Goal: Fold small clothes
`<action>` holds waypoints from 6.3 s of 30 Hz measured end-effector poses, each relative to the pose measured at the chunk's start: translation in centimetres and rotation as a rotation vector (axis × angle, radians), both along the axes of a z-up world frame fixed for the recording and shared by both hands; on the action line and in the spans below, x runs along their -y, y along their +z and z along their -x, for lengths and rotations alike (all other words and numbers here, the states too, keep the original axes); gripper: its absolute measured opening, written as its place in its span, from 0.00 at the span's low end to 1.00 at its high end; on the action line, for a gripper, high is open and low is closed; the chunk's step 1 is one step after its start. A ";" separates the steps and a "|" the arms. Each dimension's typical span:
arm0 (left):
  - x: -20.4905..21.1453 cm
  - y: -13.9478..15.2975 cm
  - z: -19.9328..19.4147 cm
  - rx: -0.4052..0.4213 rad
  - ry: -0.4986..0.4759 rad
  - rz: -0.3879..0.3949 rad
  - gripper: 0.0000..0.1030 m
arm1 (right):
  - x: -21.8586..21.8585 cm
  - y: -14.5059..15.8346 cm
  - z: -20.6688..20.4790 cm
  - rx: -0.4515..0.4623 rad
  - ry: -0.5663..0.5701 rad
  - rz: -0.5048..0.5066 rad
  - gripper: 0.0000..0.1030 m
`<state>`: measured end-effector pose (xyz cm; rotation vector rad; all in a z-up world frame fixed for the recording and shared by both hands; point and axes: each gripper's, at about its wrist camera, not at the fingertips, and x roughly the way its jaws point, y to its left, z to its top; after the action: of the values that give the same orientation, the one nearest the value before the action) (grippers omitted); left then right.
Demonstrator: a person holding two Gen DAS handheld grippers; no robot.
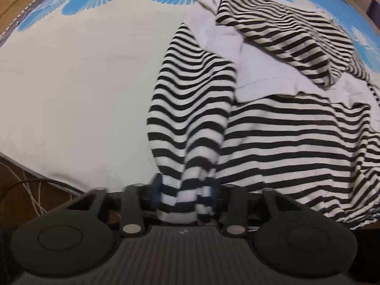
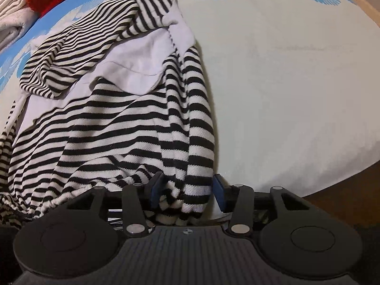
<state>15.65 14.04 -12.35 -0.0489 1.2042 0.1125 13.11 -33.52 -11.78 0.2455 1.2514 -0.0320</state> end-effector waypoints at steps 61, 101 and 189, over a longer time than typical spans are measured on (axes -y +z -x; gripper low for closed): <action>-5.0 7.2 -14.5 0.078 -0.003 0.329 0.25 | 6.0 9.4 -13.2 0.296 -0.088 -0.119 0.15; 1.0 3.0 -20.9 0.248 -0.424 0.098 0.08 | -1.5 1.3 -19.8 0.428 0.494 0.136 0.20; 9.4 4.6 -26.9 0.173 -0.275 0.153 0.67 | -9.8 3.6 -23.1 0.235 0.393 0.178 0.50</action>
<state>42.58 4.69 -7.70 -0.0253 1.0337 -0.2211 36.16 -23.69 -8.20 -0.1499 1.0367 0.2171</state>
